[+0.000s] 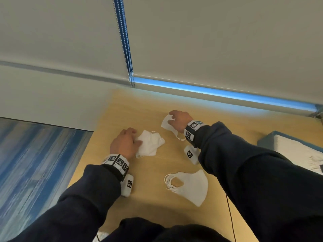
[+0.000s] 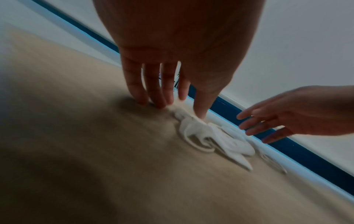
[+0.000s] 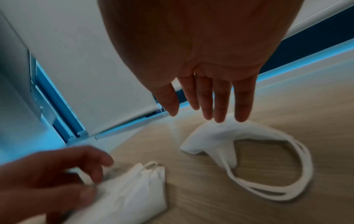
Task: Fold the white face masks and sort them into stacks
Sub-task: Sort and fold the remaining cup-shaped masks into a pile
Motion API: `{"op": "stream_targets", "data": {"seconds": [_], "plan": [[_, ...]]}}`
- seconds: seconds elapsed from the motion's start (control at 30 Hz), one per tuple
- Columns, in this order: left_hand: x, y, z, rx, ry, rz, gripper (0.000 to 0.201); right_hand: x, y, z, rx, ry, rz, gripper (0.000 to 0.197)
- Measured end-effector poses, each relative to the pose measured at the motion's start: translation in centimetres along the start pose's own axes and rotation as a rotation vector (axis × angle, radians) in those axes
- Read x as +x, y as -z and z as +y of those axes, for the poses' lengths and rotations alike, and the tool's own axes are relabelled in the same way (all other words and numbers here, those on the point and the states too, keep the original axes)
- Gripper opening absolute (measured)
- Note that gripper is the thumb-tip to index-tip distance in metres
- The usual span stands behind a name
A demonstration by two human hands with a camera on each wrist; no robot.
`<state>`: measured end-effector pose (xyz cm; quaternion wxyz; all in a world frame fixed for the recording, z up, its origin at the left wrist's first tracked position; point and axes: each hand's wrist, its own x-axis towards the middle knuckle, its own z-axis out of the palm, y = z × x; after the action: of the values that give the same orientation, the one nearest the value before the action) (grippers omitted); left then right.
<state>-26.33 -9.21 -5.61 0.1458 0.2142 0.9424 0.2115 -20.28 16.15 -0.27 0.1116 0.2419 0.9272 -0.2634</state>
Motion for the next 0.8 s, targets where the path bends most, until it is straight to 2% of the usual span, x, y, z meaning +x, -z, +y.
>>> {"op": "stream_targets", "data": {"seconds": [0.07, 0.13, 0.2, 0.27, 0.33, 0.4, 0.5, 0.57, 0.63, 0.73, 0.8], "plan": [[-0.6, -0.7, 0.3, 0.019, -0.099, 0.07, 0.04, 1.2, -1.1, -0.7, -0.132, -0.039, -0.068, 0.059], [-0.9, -1.3, 0.7, 0.089, -0.15, 0.056, 0.039, 1.8, -2.1, -0.9, -0.255, -0.065, -0.082, 0.063], [-0.7, -1.5, 1.1, 0.103, -0.102, -0.005, 0.039, 1.7, -2.5, -0.7, -0.318, -0.069, -0.066, 0.053], [-0.2, -1.2, 1.3, 0.061, -0.019, -0.066, 0.035, 1.3, -2.3, -0.2, -0.355, -0.047, -0.065, 0.032], [0.4, -0.7, 1.4, 0.006, 0.034, -0.102, 0.027, 0.4, -1.7, 0.5, -0.347, -0.045, -0.071, 0.026], [0.7, -0.2, 1.4, -0.011, 0.053, -0.095, 0.019, -0.9, -0.6, 1.4, -0.187, -0.086, -0.054, 0.027], [0.6, 1.3, 0.9, -0.037, 0.027, -0.029, 0.018, -3.6, 1.1, 3.3, 0.191, -0.107, 0.03, 0.022], [0.3, 2.6, 0.9, -0.111, -0.027, 0.004, 0.017, -6.0, 2.1, 4.2, 0.575, -0.172, 0.13, 0.01], [0.1, 4.5, 1.5, -0.21, -0.079, 0.034, 0.014, -8.3, 2.9, 4.7, 0.93, -0.267, 0.175, 0.009], [-0.8, 8.1, 3.6, -0.311, -0.203, 0.038, 0.008, -11.0, 3.3, 5.0, 1.214, -0.321, 0.165, 0.007], [-1.9, 10.3, 5.7, -0.199, -0.353, 0.042, 0.009, -12.3, 3.4, 5.1, 1.31, -0.31, 0.173, 0.006]]}}
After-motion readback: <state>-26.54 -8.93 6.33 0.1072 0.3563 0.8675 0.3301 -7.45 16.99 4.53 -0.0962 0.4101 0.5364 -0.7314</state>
